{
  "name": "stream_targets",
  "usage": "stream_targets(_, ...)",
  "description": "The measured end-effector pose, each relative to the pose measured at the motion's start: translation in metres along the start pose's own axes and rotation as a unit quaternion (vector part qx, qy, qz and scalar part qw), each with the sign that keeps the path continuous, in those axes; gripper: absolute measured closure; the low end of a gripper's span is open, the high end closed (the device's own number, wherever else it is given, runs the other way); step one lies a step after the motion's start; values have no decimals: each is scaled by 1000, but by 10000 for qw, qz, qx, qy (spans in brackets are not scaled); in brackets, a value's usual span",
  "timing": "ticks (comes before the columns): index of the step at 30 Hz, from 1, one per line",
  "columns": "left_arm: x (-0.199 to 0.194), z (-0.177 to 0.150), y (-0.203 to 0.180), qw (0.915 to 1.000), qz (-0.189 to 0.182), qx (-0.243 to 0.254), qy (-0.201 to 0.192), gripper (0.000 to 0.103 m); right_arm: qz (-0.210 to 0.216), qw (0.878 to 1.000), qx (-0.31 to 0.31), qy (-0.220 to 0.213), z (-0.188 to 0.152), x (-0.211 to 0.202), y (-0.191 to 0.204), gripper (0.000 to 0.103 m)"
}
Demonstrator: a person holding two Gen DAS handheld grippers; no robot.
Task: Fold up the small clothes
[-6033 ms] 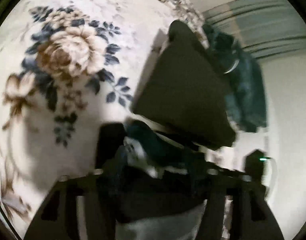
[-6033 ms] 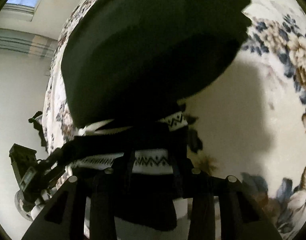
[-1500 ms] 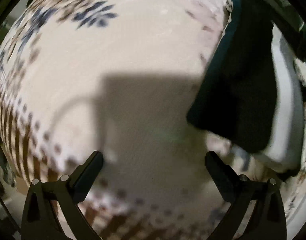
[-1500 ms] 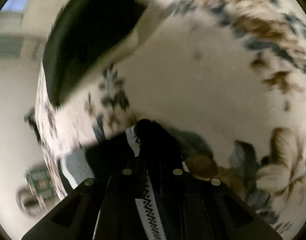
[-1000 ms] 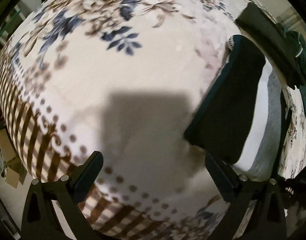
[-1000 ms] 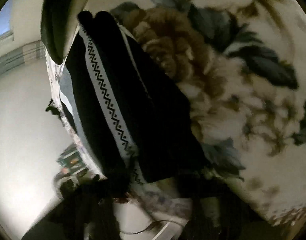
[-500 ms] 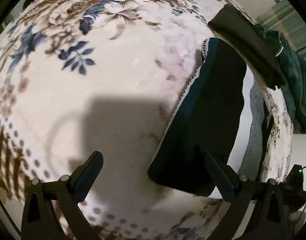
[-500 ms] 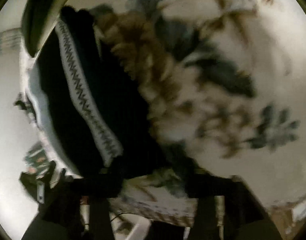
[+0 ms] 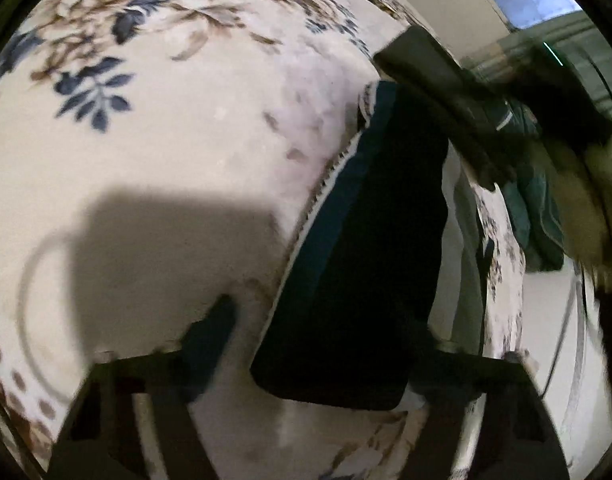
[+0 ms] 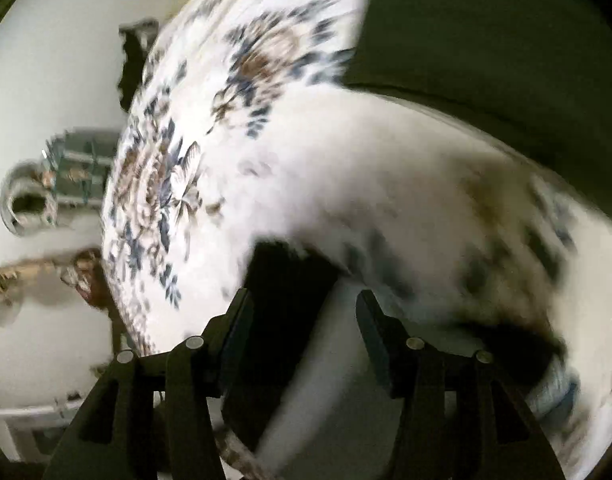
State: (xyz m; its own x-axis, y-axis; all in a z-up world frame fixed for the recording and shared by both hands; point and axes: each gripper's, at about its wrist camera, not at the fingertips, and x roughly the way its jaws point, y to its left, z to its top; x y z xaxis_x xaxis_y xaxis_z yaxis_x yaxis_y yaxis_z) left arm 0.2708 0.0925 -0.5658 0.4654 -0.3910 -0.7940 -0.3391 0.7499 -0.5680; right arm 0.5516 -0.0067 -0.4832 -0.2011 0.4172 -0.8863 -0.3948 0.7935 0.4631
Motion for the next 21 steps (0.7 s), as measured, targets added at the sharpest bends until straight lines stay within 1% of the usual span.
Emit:
stream_targets(1,2,-1,1,9999,-68,42,67,62,-7,9996,-147,236,15,12,6,47)
stream_targets(2,4,-2,1,9998,-104,89,133,63,23,9969,-251,743,35,38,12,47)
stream_targets(3,5,-2,2,9997,-116,156,162,64,74,9939,-212,1076,39,54,16,48)
stream_targets(4,5,-2,2,9995,-145,209,180,67,36,9912,-183,1313,34,64,18,69)
stream_targets(5,5,-2,2,9992,-174,272,217,68,-220,9889,-269,1444,35,74,20,90)
stream_targets(6,5,-2,2,9989,-215,336,265,71,-554,9882,-307,1396,35,78,20,90)
stream_targets(8,6,-2,3,9980,-273,446,341,75,-539,9899,166,1304,36,77,8,91)
stream_targets(9,7,-2,3,9976,-317,473,396,76,-551,9902,460,1201,40,74,-1,92)
stream_targets(10,9,-2,3,9972,-376,463,452,76,-586,9902,622,1108,44,72,-9,92)
stream_targets(12,13,-1,2,9965,-358,498,566,76,-582,9897,618,1154,47,82,-9,92)
stream_targets(14,13,2,3,9961,-345,465,668,76,-510,9901,563,1184,46,87,-8,89)
stream_targets(15,12,7,3,9958,-331,411,742,76,-376,9909,546,1173,47,84,-10,88)
stream_targets(16,9,12,4,9957,-293,343,807,76,-237,9913,575,1164,47,81,-12,81)
stream_targets(17,7,15,4,9959,-248,288,826,76,85,9917,687,1088,43,66,-20,63)
stream_targets(18,5,22,5,9962,-142,211,833,73,239,9918,790,976,37,55,-26,52)
stream_targets(19,2,29,5,9967,-60,152,801,72,331,9928,923,694,27,35,-36,39)
stream_targets(20,-1,32,6,9971,-21,139,749,72,353,9932,1026,423,16,16,-46,38)
stream_targets(21,-3,39,4,9974,81,148,694,60,421,9922,1152,227,4,0,-58,38)
